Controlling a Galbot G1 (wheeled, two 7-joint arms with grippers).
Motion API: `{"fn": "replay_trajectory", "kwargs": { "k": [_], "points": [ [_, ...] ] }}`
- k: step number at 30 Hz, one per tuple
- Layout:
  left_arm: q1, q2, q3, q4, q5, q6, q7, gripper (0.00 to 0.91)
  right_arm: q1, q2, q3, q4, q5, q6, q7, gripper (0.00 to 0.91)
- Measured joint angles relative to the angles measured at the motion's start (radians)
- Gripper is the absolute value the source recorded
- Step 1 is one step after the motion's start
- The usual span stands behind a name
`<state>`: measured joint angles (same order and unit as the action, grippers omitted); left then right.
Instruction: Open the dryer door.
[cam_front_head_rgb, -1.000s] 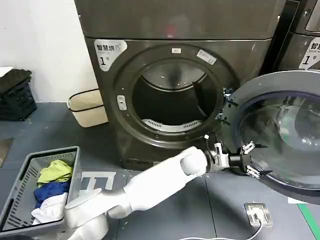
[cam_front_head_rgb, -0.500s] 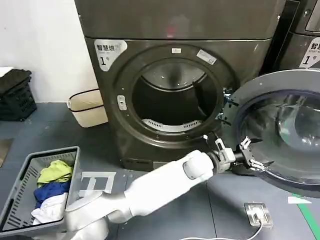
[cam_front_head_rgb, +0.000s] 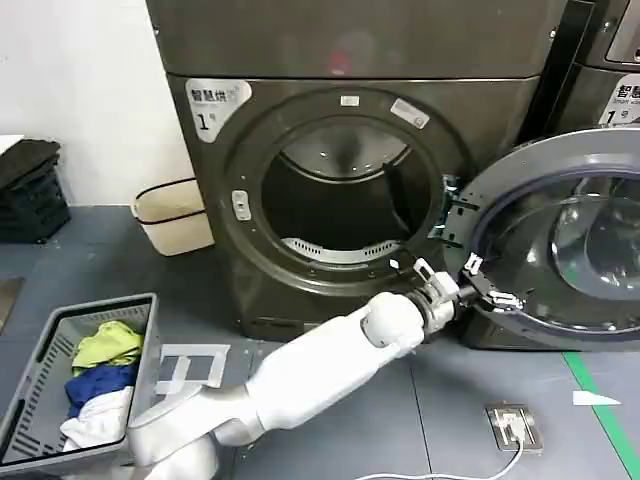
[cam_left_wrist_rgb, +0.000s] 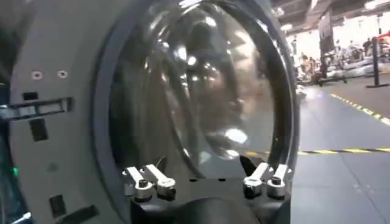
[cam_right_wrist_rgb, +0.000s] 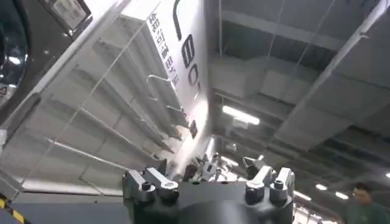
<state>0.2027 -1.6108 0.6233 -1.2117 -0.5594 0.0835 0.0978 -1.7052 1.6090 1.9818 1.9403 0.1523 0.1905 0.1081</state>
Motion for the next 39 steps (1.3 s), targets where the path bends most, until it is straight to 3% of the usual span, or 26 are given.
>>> {"fn": "replay_trajectory", "kwargs": {
  "k": [13, 20, 32, 39],
  "points": [
    [0.027, 0.002, -0.026, -0.027, -0.013, 0.013, 0.0, 0.907, -0.005, 0.0, -0.008, -0.011, 0.003, 0.001, -0.003, 0.907],
    [0.045, 0.003, -0.017, -0.093, -0.019, 0.067, 0.037, 0.907, -0.012, 0.0, -0.014, -0.012, 0.006, 0.0, -0.006, 0.907],
    [0.046, 0.007, 0.007, -0.404, -0.065, 0.116, 0.058, 0.907, -0.028, 0.0, -0.025, -0.017, 0.011, 0.006, -0.006, 0.907],
    [0.059, 0.245, 0.004, -0.593, -0.009, 0.108, 0.117, 0.907, -0.044, 0.0, -0.025, -0.029, 0.039, 0.014, -0.005, 0.907]
  ]
}}
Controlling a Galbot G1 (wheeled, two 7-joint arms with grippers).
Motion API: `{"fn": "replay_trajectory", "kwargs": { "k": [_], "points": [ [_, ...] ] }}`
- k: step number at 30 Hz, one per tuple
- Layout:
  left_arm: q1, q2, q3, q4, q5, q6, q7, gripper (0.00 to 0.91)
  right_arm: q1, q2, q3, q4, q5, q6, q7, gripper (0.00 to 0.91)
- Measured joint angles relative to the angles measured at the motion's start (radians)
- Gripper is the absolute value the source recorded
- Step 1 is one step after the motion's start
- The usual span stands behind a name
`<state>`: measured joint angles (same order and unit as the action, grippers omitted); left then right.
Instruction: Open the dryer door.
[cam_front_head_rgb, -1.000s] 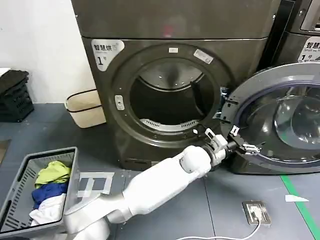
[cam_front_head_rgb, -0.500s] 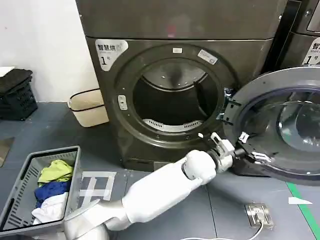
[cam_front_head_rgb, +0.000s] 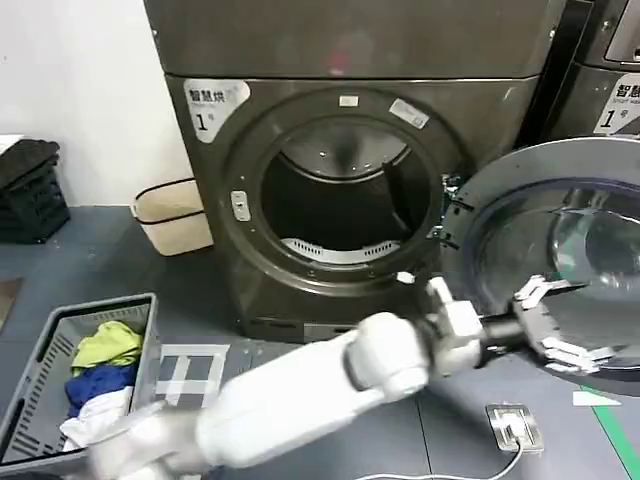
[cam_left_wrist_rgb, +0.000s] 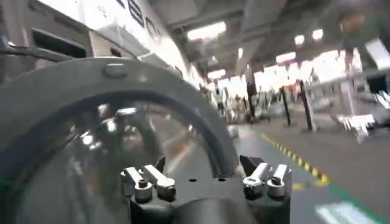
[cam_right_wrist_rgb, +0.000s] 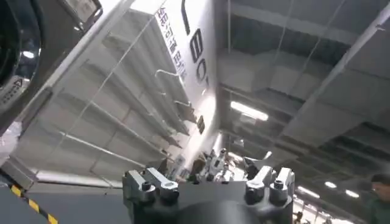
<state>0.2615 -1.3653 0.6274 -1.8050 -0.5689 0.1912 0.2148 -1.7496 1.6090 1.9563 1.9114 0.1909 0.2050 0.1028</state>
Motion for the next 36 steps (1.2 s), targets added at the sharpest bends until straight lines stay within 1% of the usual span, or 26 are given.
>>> {"fn": "replay_trajectory", "kwargs": {
  "k": [5, 9, 13, 16, 21, 25, 30, 36],
  "points": [
    [0.036, 0.201, -0.027, -0.139, 0.1, -0.072, 0.085, 0.907, -0.011, 0.0, -0.01, -0.022, 0.003, 0.02, 0.0, 0.907],
    [0.082, 0.367, -0.061, -0.231, 0.196, -0.157, 0.148, 0.907, -0.017, 0.0, -0.014, -0.04, 0.007, 0.024, -0.001, 0.907],
    [0.128, 0.519, -0.102, -0.29, 0.264, -0.234, 0.205, 0.907, -0.031, 0.0, -0.023, -0.063, 0.013, 0.025, -0.003, 0.907],
    [0.162, 0.622, -0.142, -0.306, 0.329, -0.3, 0.253, 0.907, -0.035, 0.0, -0.029, -0.082, 0.017, 0.023, -0.005, 0.907],
    [0.229, 0.759, -0.23, -0.302, 0.447, -0.423, 0.327, 0.907, -0.039, 0.0, -0.041, -0.116, 0.032, 0.015, -0.01, 0.907],
    [0.289, 0.86, -0.296, -0.269, 0.548, -0.546, 0.368, 0.907, -0.035, 0.0, -0.054, -0.134, 0.036, 0.009, -0.015, 0.907],
    [0.357, 0.962, -0.376, -0.192, 0.675, -0.697, 0.394, 0.907, -0.018, -0.058, -0.079, -0.145, 0.034, -0.003, -0.02, 0.907],
    [0.4, 1.033, -0.461, -0.072, 0.824, -0.856, 0.406, 0.907, 0.007, -0.099, -0.11, -0.149, 0.021, -0.012, -0.025, 0.907]
  ]
}}
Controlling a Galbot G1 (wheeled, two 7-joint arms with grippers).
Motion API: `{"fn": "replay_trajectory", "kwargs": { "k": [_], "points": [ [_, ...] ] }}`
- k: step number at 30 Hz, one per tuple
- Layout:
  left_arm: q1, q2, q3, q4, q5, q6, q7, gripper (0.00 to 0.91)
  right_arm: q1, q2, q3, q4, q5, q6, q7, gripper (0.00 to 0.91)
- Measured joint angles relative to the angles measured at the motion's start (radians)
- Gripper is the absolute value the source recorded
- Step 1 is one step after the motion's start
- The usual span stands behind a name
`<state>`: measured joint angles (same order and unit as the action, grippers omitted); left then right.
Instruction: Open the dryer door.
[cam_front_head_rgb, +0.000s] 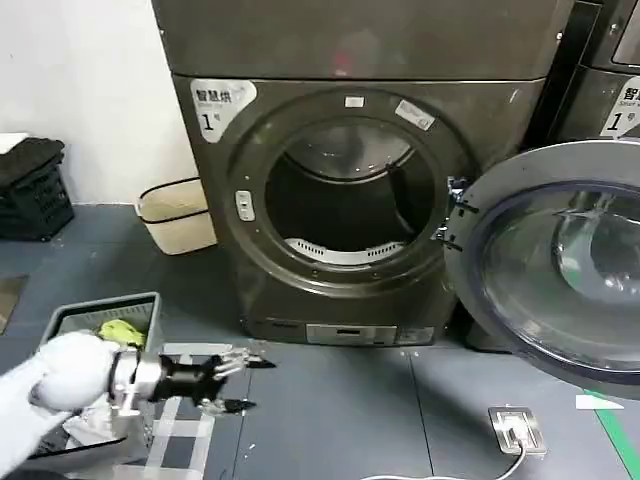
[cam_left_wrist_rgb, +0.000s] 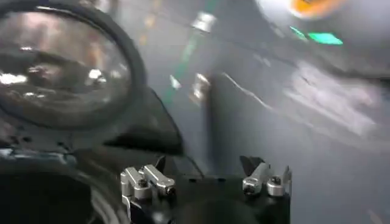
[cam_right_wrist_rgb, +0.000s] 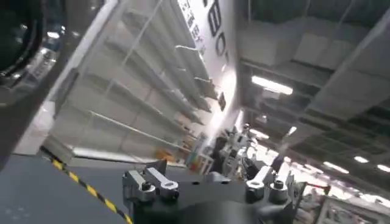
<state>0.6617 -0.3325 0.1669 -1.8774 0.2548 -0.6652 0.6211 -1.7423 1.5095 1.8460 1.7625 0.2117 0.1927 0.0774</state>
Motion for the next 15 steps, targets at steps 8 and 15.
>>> {"fn": "replay_trajectory", "kwargs": {
  "k": [8, 15],
  "points": [
    [0.024, 0.065, -0.073, 0.119, 0.163, -0.161, 0.018, 0.907, 0.023, -0.014, -0.05, 0.013, -0.024, 0.0, -0.026, 0.907],
    [0.025, 0.101, -0.121, 0.2, 0.291, -0.161, 0.029, 0.907, 0.023, -0.016, -0.081, 0.023, 0.065, -0.033, -0.035, 0.907]
  ]
}}
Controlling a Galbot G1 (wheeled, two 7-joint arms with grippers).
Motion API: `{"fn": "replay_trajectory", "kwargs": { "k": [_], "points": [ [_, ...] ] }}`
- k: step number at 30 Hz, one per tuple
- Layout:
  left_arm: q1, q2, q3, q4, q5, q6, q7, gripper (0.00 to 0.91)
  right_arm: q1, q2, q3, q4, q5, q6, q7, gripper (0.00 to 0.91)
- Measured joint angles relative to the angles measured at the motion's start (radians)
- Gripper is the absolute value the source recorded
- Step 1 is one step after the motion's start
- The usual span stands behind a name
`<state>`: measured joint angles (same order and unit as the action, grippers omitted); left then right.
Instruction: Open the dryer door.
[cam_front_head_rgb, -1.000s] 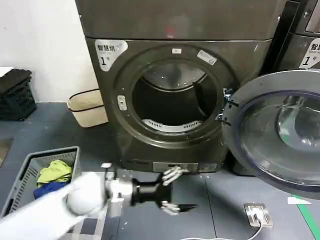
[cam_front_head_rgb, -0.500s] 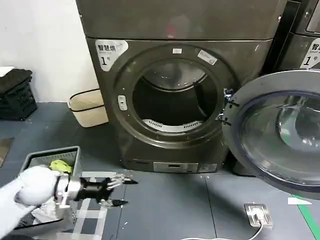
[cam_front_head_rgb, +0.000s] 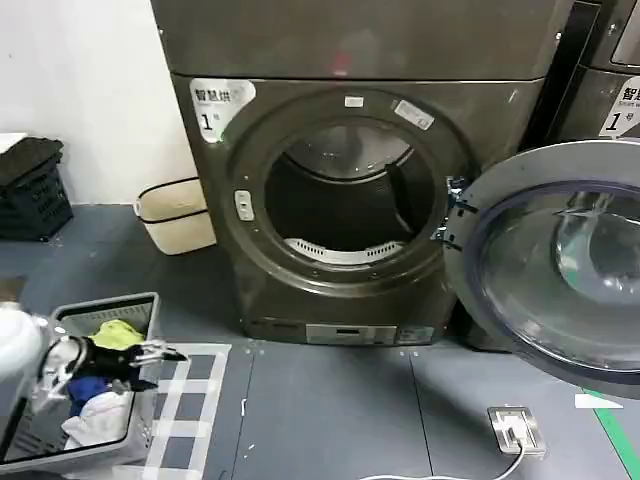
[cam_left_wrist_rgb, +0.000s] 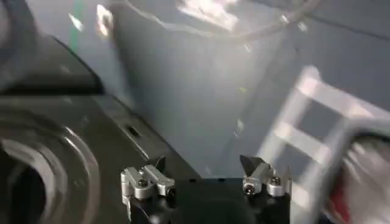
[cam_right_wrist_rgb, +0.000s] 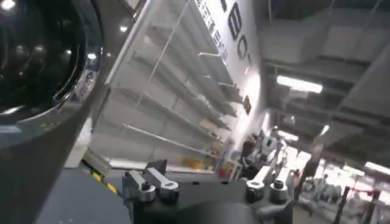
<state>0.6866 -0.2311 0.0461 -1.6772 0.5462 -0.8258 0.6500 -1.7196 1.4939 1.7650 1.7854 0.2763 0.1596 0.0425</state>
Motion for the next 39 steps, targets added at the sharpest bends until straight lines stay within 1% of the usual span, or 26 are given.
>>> {"fn": "replay_trajectory", "kwargs": {
  "k": [7, 15, 22, 25, 27, 31, 39],
  "points": [
    [-0.011, 0.03, -0.01, 0.075, 0.103, 0.001, 0.004, 0.907, 0.0, -0.002, -0.008, -0.002, 0.03, -0.001, -0.013, 0.907],
    [-0.019, 0.006, 0.023, 0.137, 0.123, 0.001, 0.099, 0.907, 0.01, 0.011, -0.029, 0.005, 0.03, 0.01, -0.014, 0.907],
    [-0.037, -0.021, 0.058, 0.15, 0.131, 0.001, 0.142, 0.907, 0.015, 0.022, -0.043, -0.001, 0.04, 0.033, -0.011, 0.907],
    [-0.051, -0.034, 0.073, 0.159, 0.139, 0.001, 0.187, 0.907, 0.015, 0.028, -0.047, -0.002, 0.042, 0.038, -0.015, 0.907],
    [-0.061, -0.044, 0.077, 0.165, 0.17, 0.001, 0.209, 0.907, 0.016, 0.032, -0.05, -0.002, 0.042, 0.04, -0.016, 0.907],
    [-0.076, -0.052, 0.08, 0.171, 0.206, 0.002, 0.217, 0.907, 0.017, 0.034, -0.052, 0.0, 0.038, 0.042, -0.018, 0.907],
    [-0.075, -0.056, 0.083, 0.184, 0.203, 0.002, 0.216, 0.907, 0.02, 0.027, -0.046, -0.004, 0.041, 0.048, -0.021, 0.907]
  ]
}}
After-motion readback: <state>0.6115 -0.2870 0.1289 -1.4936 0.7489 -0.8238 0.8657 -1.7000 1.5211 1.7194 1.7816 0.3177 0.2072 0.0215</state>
